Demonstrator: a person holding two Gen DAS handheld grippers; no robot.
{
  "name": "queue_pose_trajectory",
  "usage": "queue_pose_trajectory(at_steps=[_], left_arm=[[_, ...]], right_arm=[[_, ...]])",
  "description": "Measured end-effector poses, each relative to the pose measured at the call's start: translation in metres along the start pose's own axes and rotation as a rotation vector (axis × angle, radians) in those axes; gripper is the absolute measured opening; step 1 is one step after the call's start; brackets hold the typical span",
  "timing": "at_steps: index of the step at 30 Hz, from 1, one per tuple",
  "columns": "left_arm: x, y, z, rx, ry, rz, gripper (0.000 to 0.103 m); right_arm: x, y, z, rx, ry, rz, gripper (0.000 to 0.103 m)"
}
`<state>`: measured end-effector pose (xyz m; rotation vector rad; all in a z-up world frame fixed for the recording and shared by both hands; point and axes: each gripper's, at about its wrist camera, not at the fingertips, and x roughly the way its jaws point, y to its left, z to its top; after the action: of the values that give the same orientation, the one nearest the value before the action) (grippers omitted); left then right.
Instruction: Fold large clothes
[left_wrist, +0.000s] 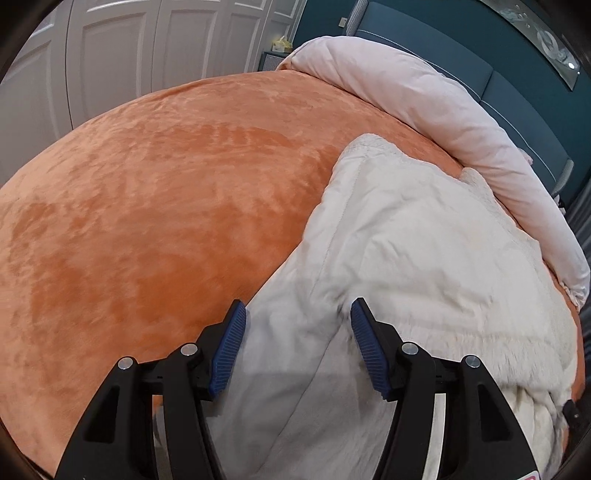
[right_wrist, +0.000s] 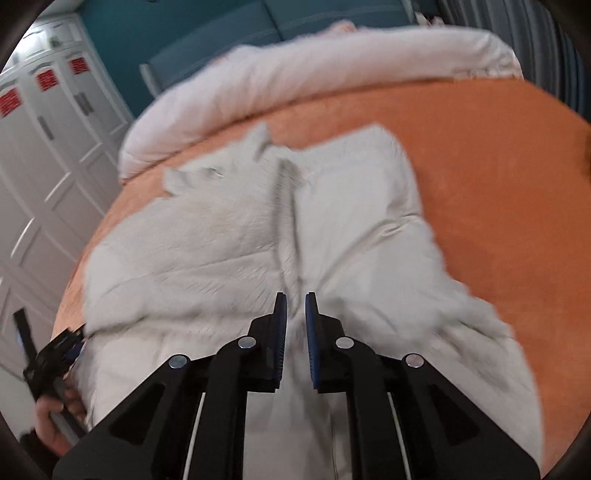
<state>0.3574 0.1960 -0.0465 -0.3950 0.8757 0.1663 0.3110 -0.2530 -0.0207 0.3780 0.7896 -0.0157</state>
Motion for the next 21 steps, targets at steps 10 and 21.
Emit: queue_pose_trajectory(at_steps=[10,21], left_arm=[[-0.126,0.050,-0.066,0.066,0.052,-0.120,0.073],[-0.192,0.129,-0.150,-0.073,0.158,-0.080,0.080]], right_arm=[[-0.157,-0.041,-0.116,-0.165,-0.034,-0.118,0.056],[-0.210,-0.087,-0.197,0.035,0.130,-0.091,0.071]])
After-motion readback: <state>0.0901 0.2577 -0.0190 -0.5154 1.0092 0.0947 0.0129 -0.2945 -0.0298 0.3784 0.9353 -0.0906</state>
